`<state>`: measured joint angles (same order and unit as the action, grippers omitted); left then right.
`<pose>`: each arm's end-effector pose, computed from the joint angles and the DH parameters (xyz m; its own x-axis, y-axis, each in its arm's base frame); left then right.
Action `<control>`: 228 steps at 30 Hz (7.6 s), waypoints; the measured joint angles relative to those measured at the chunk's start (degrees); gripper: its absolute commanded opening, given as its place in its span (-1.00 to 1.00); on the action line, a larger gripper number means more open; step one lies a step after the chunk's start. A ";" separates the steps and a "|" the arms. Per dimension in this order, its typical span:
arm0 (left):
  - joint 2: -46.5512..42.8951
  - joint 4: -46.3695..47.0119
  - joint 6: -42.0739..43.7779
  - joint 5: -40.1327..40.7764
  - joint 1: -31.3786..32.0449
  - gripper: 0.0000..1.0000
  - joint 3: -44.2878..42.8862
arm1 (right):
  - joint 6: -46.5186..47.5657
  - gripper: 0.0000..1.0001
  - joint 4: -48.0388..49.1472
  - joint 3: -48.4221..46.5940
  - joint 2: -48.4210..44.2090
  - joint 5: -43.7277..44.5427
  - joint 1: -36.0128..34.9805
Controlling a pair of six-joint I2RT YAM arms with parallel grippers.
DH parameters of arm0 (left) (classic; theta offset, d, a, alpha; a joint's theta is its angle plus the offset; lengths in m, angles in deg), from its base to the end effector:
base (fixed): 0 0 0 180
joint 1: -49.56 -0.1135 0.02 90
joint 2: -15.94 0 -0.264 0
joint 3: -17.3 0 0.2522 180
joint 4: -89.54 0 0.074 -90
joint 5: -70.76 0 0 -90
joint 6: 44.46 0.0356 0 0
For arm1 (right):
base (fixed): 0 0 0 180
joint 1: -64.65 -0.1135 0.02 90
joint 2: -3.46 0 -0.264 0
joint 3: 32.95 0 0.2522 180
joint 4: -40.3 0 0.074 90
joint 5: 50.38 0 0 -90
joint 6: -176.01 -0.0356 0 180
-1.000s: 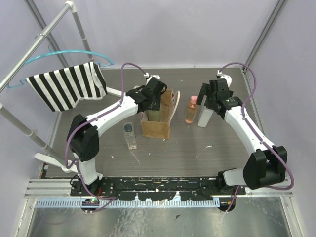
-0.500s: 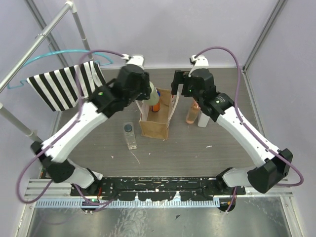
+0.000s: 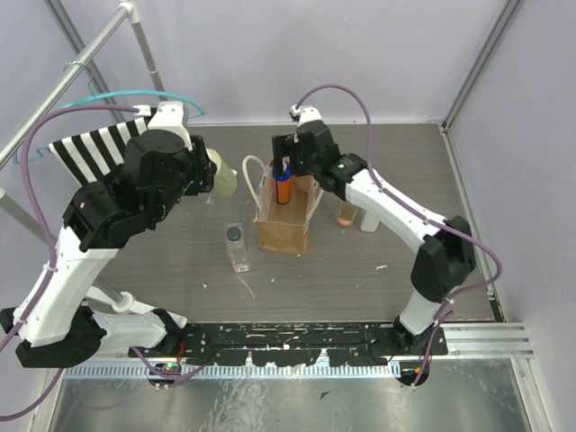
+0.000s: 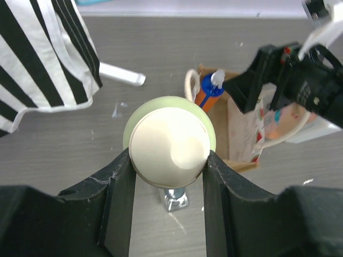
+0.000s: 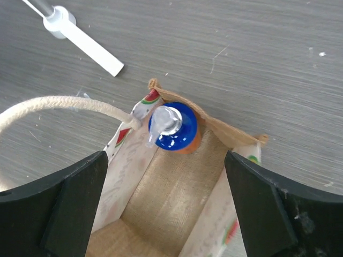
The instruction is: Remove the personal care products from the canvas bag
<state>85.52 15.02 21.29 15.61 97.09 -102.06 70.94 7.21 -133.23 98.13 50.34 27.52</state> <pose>0.1396 -0.1223 0.5103 -0.3623 -0.1034 -0.9263 0.1164 0.9810 -0.1550 0.3143 0.2296 0.3510 -0.4752 -0.0394 -0.8790 -0.3500 0.9250 0.1478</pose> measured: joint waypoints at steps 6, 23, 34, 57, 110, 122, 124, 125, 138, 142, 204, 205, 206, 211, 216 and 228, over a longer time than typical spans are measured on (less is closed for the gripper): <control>0.42 -4.57 -1.27 -0.90 0.15 -1.00 3.04 | -0.15 0.89 -2.25 -6.84 10.78 -1.40 -1.38; -9.44 6.88 -6.21 -0.46 -2.86 -0.80 34.58 | -0.20 -0.46 -3.39 -8.85 21.31 4.22 -1.81; -3.52 11.91 -7.98 -2.32 -4.00 -0.57 43.06 | 2.38 -0.68 -4.96 -7.61 15.76 6.93 -2.19; 2.19 21.64 -13.27 -3.98 -6.23 0.98 50.27 | 4.44 -0.62 -4.07 -9.66 5.90 12.61 13.44; -11.02 9.84 -12.02 -13.29 6.01 0.97 43.28 | 7.78 0.51 -8.31 24.68 -44.52 -2.95 -4.94; -13.46 7.74 -12.09 -11.80 6.03 0.98 42.66 | 2.23 0.54 -9.49 42.64 -29.81 -5.31 -19.54; -14.88 7.65 -12.26 -11.72 6.03 0.98 43.10 | 2.23 0.55 -7.89 43.67 -28.63 -5.42 -20.41; -15.41 7.52 -12.35 -11.72 6.03 0.98 43.23 | 2.25 0.55 -6.82 43.91 -27.89 -5.55 -20.92; -18.27 6.16 -13.16 -10.78 6.05 0.97 44.15 | 4.09 0.51 2.56 45.44 -16.28 -6.71 -23.32; -19.56 5.27 -13.35 -10.25 6.03 0.97 44.15 | 4.55 0.49 4.02 46.25 -14.97 -7.15 -23.32; -22.60 2.49 -13.09 -6.73 6.05 0.97 44.98 | 18.05 -0.55 -3.89 16.46 -8.59 -3.10 -23.91; -22.62 2.49 -13.09 -6.71 6.05 0.97 44.98 | 18.23 -0.55 -3.93 15.93 -8.26 -3.10 -23.85; -22.62 2.49 -13.09 -6.71 6.05 0.97 44.98 | 18.45 -0.55 -4.09 15.28 -7.76 -3.08 -23.76; -22.60 2.51 -12.87 -6.64 6.05 0.97 44.98 | 19.63 -0.46 -4.33 11.72 -4.94 -3.08 -23.58; -22.60 2.49 -12.41 -6.27 6.05 0.97 44.98 | 20.92 0.39 -4.22 8.79 -2.49 -2.91 -23.50; -24.94 0.92 -11.87 -3.37 6.05 0.97 43.08 | 22.75 0.84 4.26 6.34 -1.64 5.92 -23.28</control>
<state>60.58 15.94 9.43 12.25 103.14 -58.98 93.70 11.47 -126.89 96.49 56.26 4.24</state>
